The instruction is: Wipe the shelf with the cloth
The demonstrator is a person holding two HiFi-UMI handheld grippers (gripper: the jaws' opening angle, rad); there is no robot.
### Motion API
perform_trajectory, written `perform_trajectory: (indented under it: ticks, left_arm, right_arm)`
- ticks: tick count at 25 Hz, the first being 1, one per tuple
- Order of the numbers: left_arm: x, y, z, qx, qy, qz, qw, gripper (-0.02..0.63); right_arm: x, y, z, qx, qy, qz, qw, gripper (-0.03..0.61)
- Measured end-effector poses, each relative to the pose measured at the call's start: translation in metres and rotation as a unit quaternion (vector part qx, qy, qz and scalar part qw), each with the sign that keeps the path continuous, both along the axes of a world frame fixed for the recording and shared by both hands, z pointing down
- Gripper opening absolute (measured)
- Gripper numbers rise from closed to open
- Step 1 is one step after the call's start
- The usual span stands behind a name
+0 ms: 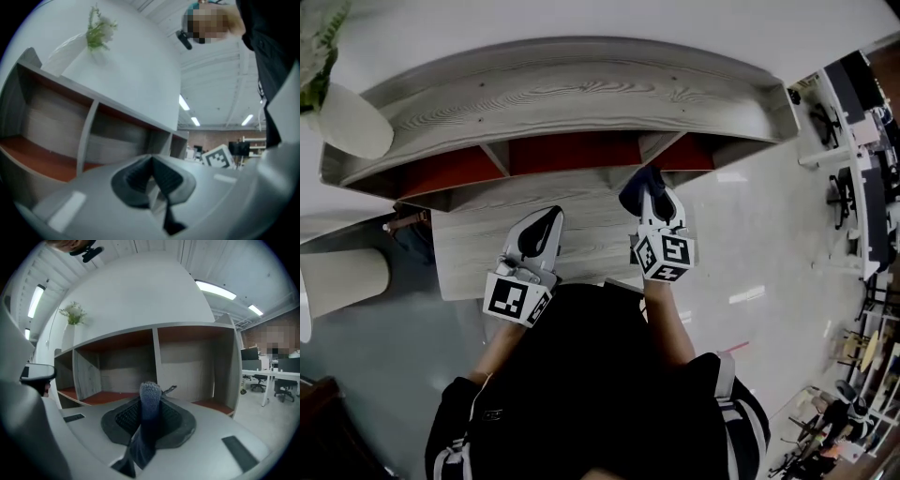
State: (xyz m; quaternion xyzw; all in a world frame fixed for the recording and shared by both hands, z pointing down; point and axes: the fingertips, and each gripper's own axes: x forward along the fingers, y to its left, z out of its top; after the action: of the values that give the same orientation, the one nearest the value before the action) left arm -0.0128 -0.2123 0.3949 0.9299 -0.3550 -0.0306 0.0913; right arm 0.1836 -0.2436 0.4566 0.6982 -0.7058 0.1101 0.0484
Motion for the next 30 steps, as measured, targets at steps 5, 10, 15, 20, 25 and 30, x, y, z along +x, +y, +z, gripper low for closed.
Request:
perform_trajectory:
  ticks: [5,10,15,20,25,30]
  left_arm:
    - [-0.008,-0.017,0.003,-0.007,0.001,0.001,1.0,0.005]
    - [-0.012,-0.029,0.007,-0.012,0.002,-0.001,0.9999,0.005]
    - [-0.016,-0.036,0.009,-0.013,0.004,-0.009,0.9999,0.005]
    - [-0.029,-0.043,0.009,-0.011,0.006,-0.03,0.9995,0.005]
    - [-0.043,-0.046,0.009,-0.01,0.009,-0.051,0.9986,0.005]
    - [-0.054,-0.049,0.009,-0.011,0.014,-0.064,0.9978,0.005]
  right_arm:
    - [0.008,-0.021,0.011,-0.021,0.018,0.02,0.999,0.058]
    - [0.001,-0.04,0.023,-0.046,0.03,0.022,0.998,0.058]
    - [-0.011,-0.06,0.029,-0.057,0.035,0.006,0.998,0.057]
    - [-0.017,-0.071,0.036,-0.07,0.039,-0.001,0.997,0.057]
    - [-0.02,-0.077,0.038,-0.082,0.048,-0.001,0.995,0.055]
    - [-0.025,-0.082,0.039,-0.103,0.065,-0.013,0.993,0.056]
